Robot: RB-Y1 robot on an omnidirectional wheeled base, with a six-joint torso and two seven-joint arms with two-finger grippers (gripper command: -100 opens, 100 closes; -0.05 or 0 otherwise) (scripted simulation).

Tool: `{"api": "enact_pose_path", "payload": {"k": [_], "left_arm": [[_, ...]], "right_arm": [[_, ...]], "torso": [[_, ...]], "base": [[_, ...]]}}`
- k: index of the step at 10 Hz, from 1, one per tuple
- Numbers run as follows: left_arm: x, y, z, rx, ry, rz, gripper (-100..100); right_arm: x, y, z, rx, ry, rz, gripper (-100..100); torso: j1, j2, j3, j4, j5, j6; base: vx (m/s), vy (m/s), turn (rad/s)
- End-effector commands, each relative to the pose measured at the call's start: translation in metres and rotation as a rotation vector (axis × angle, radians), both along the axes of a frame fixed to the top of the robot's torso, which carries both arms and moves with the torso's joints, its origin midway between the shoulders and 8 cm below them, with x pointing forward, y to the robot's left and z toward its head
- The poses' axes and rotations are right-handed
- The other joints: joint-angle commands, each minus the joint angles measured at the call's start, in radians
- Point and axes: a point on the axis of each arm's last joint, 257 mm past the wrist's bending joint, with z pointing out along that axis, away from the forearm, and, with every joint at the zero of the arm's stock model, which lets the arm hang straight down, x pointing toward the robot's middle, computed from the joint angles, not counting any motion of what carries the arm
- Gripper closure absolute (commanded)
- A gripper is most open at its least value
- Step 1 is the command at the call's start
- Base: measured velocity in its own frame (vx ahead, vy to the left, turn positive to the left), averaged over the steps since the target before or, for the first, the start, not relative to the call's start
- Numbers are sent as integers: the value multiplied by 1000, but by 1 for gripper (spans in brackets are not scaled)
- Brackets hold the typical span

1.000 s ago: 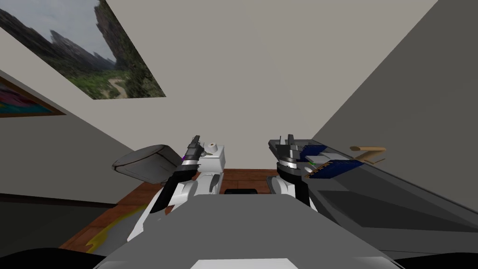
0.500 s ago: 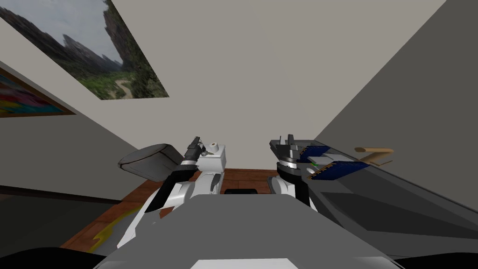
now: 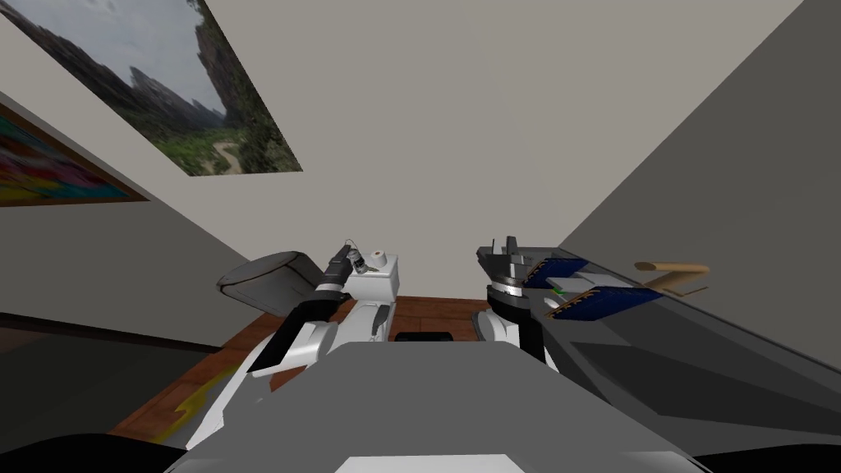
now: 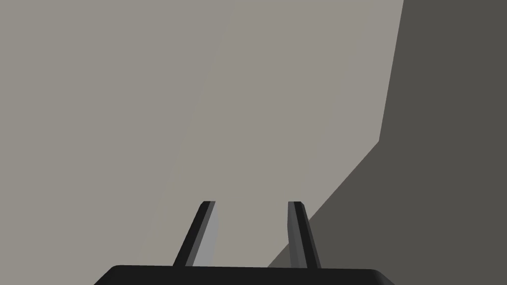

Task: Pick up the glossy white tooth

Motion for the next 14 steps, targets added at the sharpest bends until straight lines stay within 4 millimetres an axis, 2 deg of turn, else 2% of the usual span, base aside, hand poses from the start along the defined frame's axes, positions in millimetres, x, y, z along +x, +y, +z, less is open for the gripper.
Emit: {"api": "enact_pose_path", "payload": {"k": [1,8,14], "left_arm": [[0,4,-7,-4,38,12,-100],[-7,34,-51,-16,229,84,-100],[-16,49,-83,-33,363,123,-100]], "right_arm": [[0,0,0,0,0,0,0],[0,0,0,0,0,0,0],[0,0,0,0,0,0,0]], "torso": [[0,0,0,0,0,0],[0,-1,-1,0,0,0],[-1,-2,-1,0,0,0]], "base": [[8,11,18],[22,9,26],[35,6,11]]}}
